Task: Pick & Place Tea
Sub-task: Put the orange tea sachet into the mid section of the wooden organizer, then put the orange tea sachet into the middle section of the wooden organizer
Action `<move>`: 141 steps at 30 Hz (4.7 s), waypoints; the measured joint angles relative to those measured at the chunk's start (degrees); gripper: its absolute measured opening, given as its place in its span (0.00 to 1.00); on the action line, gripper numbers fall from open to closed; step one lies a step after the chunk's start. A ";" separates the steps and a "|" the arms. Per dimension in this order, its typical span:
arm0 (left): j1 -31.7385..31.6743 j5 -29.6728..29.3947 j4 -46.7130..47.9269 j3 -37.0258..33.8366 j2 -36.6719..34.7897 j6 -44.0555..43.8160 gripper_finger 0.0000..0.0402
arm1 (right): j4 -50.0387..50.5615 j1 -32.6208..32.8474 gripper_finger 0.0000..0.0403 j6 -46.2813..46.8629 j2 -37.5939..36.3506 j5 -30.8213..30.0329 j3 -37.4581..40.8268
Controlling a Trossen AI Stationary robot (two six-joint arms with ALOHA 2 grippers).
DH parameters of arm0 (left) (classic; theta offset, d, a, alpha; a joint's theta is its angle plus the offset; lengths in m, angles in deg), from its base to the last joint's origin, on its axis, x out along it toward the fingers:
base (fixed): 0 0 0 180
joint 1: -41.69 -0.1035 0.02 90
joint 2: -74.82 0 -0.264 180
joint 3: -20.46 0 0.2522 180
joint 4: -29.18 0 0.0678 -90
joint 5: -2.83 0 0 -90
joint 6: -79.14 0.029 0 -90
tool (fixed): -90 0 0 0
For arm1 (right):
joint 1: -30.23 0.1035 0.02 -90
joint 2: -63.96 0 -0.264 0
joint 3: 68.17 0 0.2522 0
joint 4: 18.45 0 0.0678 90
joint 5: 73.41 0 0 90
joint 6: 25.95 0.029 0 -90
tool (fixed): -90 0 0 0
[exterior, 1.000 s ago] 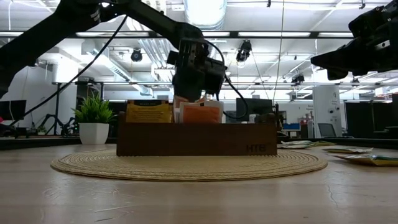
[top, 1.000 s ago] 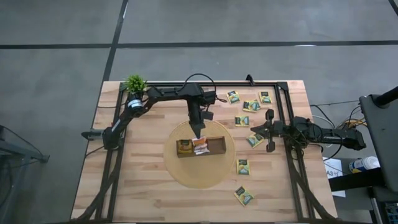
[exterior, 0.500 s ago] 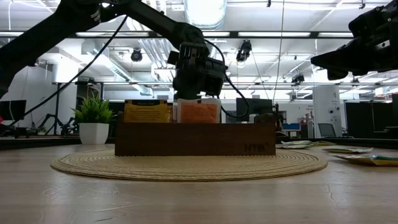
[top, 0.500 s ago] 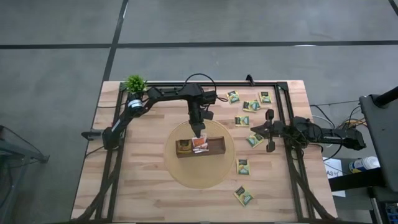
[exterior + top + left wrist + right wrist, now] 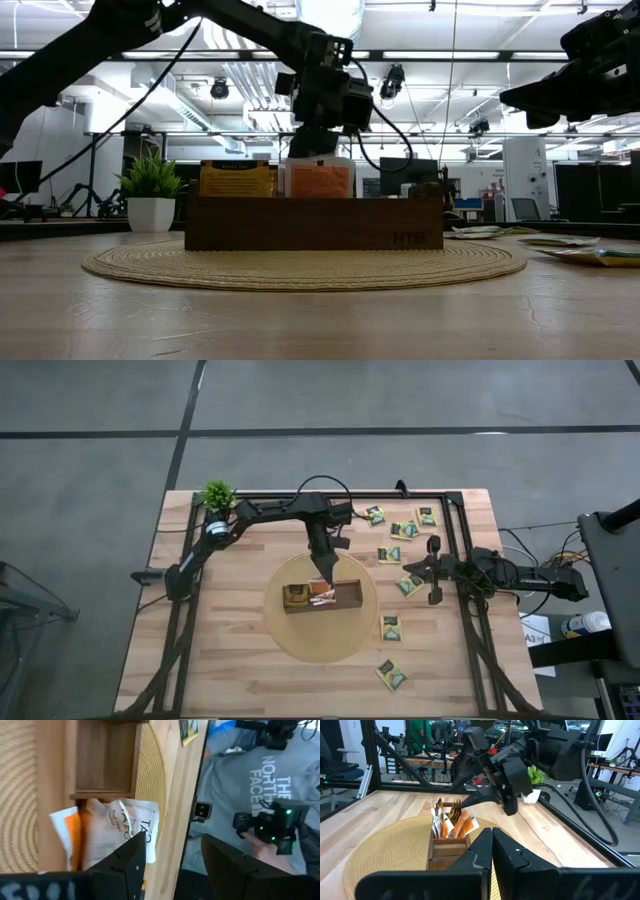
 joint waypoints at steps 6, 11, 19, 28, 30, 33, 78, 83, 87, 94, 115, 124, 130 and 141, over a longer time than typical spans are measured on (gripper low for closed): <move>0.75 -16.38 0.52 2.38 0.00 -1.69 0.45 | 0.01 0.00 0.02 0.00 0.01 0.00 0.01; 0.67 -39.08 6.07 6.30 0.00 -0.91 0.45 | -0.01 0.00 0.02 0.00 0.01 0.00 0.02; 0.86 -43.98 7.66 9.11 0.00 0.52 0.45 | 0.00 0.00 0.02 0.00 0.01 0.00 0.01; 2.03 -44.31 7.22 8.70 0.00 0.26 0.45 | -0.01 0.00 0.02 0.00 0.01 0.00 0.01; 2.39 -46.24 7.04 7.94 0.00 -0.22 0.45 | -0.01 0.00 0.02 0.00 -0.01 0.00 0.02; 2.87 -49.14 4.84 6.87 0.00 1.36 0.45 | -0.01 0.00 0.02 0.00 -0.01 0.00 0.02; 9.14 -79.29 -5.96 2.42 -0.70 20.97 0.00 | 0.01 0.00 0.02 0.00 0.01 0.00 0.02; 13.29 -79.25 -1.88 2.48 -2.59 28.15 0.00 | 0.00 0.00 0.02 0.00 0.01 0.02 0.01; 16.57 -80.43 -0.97 2.50 -2.72 28.95 0.00 | 0.01 0.00 0.02 0.00 -0.01 0.02 0.02; 22.34 -86.84 -0.76 2.54 -2.93 23.68 0.00 | 0.01 0.00 0.02 0.00 -0.01 0.00 0.02; 21.08 -67.77 -1.91 -5.03 -2.84 14.59 0.00 | -0.01 0.00 0.02 0.00 -0.01 0.00 0.02; 18.21 -56.47 -9.33 -11.25 -2.96 16.24 0.00 | 0.00 0.00 0.02 0.00 -0.01 0.00 0.02; 17.37 -52.45 -15.13 -15.56 -3.23 16.99 0.00 | 0.00 0.00 0.02 0.00 -0.01 0.00 0.00; 17.19 -52.52 -16.83 -16.04 -3.61 17.73 0.03 | 0.01 0.00 0.02 0.00 -0.01 0.00 0.01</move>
